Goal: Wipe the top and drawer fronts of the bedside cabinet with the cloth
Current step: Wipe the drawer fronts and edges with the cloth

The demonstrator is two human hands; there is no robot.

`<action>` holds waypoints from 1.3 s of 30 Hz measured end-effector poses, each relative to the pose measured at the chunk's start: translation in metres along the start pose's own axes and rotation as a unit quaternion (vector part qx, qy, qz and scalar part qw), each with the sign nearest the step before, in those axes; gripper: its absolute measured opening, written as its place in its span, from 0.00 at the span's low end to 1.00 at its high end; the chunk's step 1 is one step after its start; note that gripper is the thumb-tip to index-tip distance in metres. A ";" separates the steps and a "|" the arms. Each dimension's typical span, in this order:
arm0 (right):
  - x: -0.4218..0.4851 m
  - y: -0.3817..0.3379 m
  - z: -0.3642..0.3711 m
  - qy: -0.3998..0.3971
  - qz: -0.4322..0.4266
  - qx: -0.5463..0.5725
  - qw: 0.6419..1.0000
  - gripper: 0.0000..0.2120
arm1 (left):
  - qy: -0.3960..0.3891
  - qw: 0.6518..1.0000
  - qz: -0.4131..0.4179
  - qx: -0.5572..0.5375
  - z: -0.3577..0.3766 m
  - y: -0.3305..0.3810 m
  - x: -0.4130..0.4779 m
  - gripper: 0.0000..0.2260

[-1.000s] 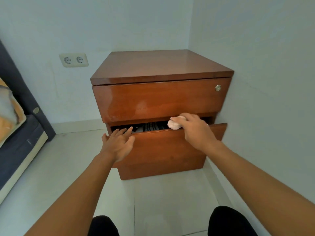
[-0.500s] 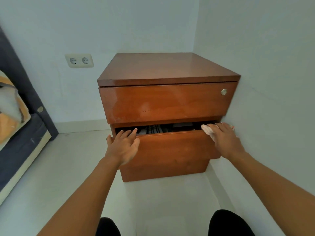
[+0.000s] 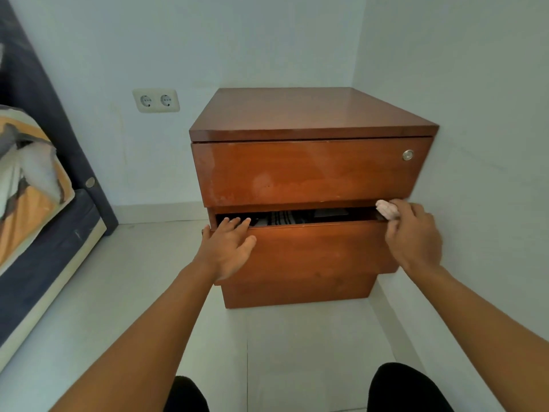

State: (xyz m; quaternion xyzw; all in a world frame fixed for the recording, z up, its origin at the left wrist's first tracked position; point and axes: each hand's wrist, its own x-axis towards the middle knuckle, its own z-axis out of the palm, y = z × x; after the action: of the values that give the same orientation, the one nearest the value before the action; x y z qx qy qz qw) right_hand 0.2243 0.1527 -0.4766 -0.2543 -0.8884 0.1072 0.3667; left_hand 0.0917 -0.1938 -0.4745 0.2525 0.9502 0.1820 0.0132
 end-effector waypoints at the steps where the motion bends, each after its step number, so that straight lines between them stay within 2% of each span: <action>1: -0.011 -0.015 -0.007 0.006 -0.013 0.014 1.000 0.21 | 0.040 0.999 0.014 -0.011 0.002 -0.001 -0.010 0.27; 4: -0.061 -0.045 -0.009 -0.074 -0.079 -0.008 0.994 0.31 | 0.160 0.987 0.022 -0.010 0.025 -0.006 -0.047 0.28; 7: -0.103 -0.053 0.018 -0.182 -0.122 -0.071 0.973 0.38 | 0.134 0.990 -0.029 0.034 0.051 -0.013 -0.061 0.33; 11: -0.108 -0.059 0.045 -0.232 -0.104 -0.119 0.960 0.38 | 0.115 0.989 -0.044 0.078 0.065 -0.019 -0.050 0.35; 24: -0.063 -0.064 0.084 -0.246 -0.093 -0.103 0.959 0.39 | 0.085 0.987 -0.066 0.120 0.061 -0.033 0.000 0.35; 39: -0.057 -0.058 0.094 -0.271 -0.109 -0.099 0.951 0.42 | 0.069 0.987 -0.052 0.137 0.064 -0.040 0.008 0.35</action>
State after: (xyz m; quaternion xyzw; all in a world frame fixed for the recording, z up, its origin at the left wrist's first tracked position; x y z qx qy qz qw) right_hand 0.1710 0.0732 -0.5552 -0.1524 -0.9828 0.0424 0.0949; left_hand 0.0729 -0.2007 -0.5482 0.1889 0.9766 0.0661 -0.0781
